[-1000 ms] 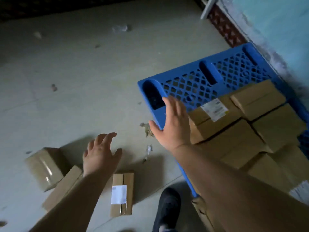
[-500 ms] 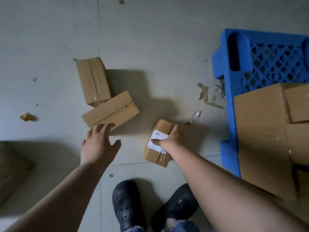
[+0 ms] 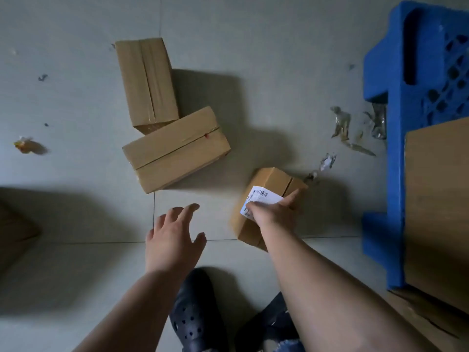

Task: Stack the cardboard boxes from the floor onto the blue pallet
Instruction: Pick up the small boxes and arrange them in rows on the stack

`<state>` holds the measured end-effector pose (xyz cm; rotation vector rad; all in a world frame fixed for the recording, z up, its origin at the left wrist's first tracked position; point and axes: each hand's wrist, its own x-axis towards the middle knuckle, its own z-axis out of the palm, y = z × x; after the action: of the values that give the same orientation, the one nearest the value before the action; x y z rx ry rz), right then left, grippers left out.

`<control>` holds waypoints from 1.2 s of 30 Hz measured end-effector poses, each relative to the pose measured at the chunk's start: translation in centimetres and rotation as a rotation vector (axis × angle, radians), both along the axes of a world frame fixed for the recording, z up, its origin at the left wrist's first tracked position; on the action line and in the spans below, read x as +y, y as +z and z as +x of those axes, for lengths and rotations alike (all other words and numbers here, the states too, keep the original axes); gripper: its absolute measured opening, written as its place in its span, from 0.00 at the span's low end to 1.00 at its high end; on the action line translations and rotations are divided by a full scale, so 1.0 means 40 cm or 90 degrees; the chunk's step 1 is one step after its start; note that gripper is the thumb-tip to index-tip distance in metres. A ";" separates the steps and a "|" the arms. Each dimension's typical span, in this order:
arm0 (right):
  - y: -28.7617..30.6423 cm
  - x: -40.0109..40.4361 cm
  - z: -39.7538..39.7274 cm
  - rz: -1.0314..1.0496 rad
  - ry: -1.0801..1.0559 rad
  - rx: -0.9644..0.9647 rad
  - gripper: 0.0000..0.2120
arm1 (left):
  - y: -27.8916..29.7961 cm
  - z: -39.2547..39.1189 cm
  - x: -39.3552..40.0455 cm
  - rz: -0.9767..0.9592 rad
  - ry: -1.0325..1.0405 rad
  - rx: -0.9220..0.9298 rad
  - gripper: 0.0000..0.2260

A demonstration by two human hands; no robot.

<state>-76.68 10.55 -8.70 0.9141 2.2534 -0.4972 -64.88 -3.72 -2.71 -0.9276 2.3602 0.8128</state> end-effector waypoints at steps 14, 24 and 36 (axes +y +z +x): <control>0.414 0.025 -0.280 -0.105 0.072 0.130 0.55 | 0.321 -0.308 0.091 -0.021 -0.120 0.061 0.28; 0.917 0.361 -0.545 -0.159 -0.100 0.350 0.56 | 0.697 -0.548 0.300 -0.031 -0.316 0.176 0.26; 1.260 1.025 -0.547 -0.043 -0.370 0.528 0.55 | 0.911 -0.680 0.804 0.006 -0.494 0.278 0.26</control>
<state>-98.58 51.54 41.71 1.5372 2.6067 -1.4153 -92.06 28.44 33.74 0.2346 2.7452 0.7331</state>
